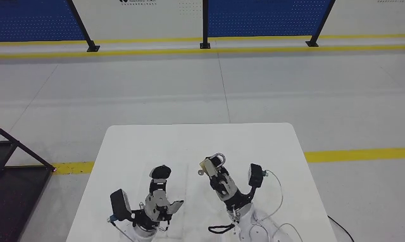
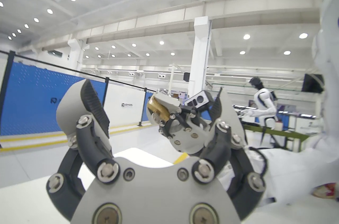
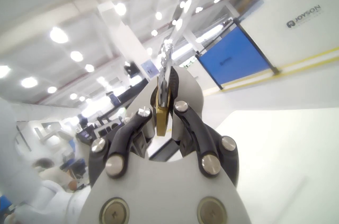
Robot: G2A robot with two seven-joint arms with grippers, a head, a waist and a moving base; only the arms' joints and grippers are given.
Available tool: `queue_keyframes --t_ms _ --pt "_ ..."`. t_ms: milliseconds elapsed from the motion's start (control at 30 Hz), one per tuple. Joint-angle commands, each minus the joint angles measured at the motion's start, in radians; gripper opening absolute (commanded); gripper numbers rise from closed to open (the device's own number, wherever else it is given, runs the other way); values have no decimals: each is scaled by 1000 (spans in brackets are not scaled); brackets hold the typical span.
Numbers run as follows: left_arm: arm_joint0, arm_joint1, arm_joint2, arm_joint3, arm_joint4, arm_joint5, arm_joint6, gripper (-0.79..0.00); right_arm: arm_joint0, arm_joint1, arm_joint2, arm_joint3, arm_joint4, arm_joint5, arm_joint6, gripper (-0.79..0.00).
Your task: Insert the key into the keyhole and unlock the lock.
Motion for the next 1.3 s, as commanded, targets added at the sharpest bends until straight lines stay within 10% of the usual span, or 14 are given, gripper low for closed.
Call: queue_keyframes --t_ms 0,333,667,800,867,1267 --pt "53 17 -74 -28 -77 -88 -65 0 28 -3 -29 36 -7 43 109 -785" --pt "195 54 -357 -30 -296 -163 -188 0 177 -47 -221 231 -40 225 488 -785" --pt "189 51 -371 -7 -299 -116 -183 0 270 -106 -353 375 -62 333 555 -785" --pt "189 51 -371 -7 -299 -116 -183 0 285 -115 -372 393 -75 346 575 -413" --pt "189 51 -371 -7 -299 -116 -183 0 288 -117 -376 396 -81 351 578 -31" --pt "189 51 -371 -7 -299 -116 -183 0 234 -75 -328 254 -220 367 581 0"
